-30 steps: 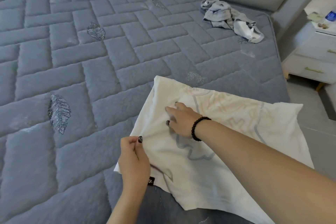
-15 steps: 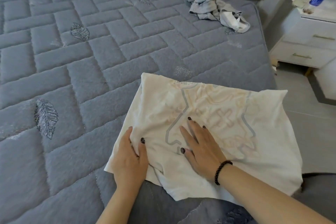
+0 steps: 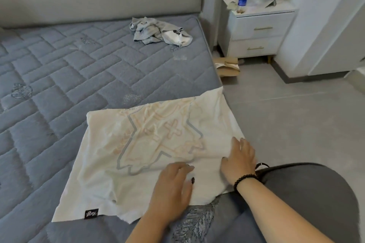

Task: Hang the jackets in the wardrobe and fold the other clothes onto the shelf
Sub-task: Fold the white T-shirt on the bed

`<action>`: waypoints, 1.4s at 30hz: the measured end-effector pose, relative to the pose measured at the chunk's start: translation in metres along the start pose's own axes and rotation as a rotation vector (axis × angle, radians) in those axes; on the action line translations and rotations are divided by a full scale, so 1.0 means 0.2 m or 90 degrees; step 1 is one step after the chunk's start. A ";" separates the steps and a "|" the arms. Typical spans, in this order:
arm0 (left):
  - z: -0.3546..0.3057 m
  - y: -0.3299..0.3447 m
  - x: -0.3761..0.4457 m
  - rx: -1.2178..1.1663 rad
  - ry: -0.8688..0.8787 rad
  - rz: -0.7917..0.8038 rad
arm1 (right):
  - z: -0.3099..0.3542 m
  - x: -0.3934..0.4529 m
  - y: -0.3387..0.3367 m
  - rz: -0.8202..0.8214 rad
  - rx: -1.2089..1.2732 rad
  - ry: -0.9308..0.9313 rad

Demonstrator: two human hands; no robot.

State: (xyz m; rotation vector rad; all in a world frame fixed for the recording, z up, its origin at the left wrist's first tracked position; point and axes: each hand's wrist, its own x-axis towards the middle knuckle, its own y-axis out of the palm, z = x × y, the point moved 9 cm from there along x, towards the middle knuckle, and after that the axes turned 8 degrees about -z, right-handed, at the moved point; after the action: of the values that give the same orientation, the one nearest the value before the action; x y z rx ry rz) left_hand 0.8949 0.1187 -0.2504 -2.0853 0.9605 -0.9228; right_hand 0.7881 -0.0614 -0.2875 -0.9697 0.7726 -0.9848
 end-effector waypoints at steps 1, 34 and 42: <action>-0.09 0.09 0.02 -0.011 0.051 0.050 | -0.08 0.02 -0.04 -0.011 0.050 0.040; -0.07 0.73 1.24 0.240 -0.375 0.209 | -0.38 0.17 0.04 0.208 0.353 0.079; -0.01 0.85 1.37 0.339 -0.387 0.215 | -0.31 0.21 0.14 0.286 0.329 0.041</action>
State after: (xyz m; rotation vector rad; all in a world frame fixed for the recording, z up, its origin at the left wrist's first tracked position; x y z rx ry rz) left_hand 0.9643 -0.1930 -0.2941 -1.5345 0.6212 -0.2840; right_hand 0.7580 -0.1122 -0.3411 -0.2983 0.6996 -0.7637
